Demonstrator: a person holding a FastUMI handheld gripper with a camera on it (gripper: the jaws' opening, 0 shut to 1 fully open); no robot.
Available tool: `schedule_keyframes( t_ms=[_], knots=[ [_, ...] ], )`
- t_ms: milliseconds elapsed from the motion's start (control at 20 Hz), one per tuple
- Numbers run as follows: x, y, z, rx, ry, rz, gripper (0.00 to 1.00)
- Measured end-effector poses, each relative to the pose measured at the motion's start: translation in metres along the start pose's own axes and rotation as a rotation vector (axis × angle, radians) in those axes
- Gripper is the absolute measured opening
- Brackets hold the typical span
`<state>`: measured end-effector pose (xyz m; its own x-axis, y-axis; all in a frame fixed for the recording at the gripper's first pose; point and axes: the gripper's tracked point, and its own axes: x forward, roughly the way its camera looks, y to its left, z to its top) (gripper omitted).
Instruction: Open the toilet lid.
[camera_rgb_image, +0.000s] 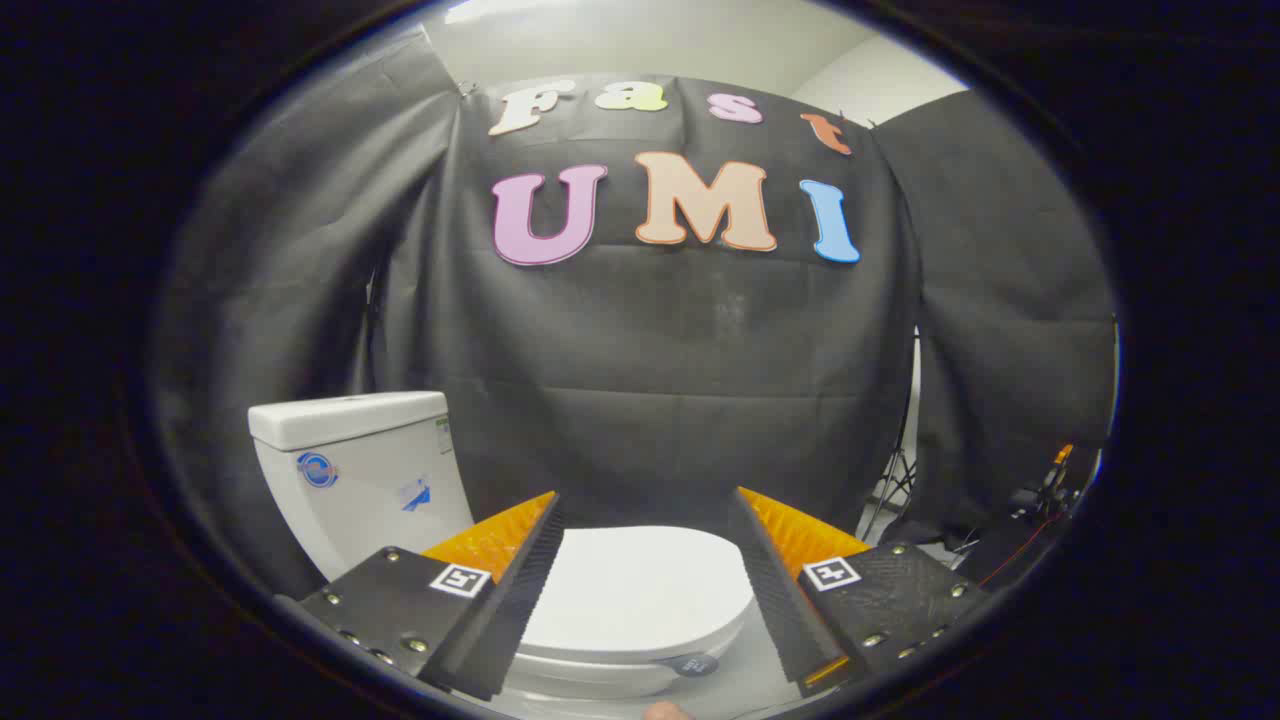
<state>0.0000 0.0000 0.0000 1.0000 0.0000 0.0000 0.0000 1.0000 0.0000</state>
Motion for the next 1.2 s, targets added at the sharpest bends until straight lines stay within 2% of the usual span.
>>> schedule_keyframes(
  t_ms=[1200],
  knots=[
    [0.001, -0.014, -0.005, 0.021, 0.011, -0.029, 0.98]
  ],
)
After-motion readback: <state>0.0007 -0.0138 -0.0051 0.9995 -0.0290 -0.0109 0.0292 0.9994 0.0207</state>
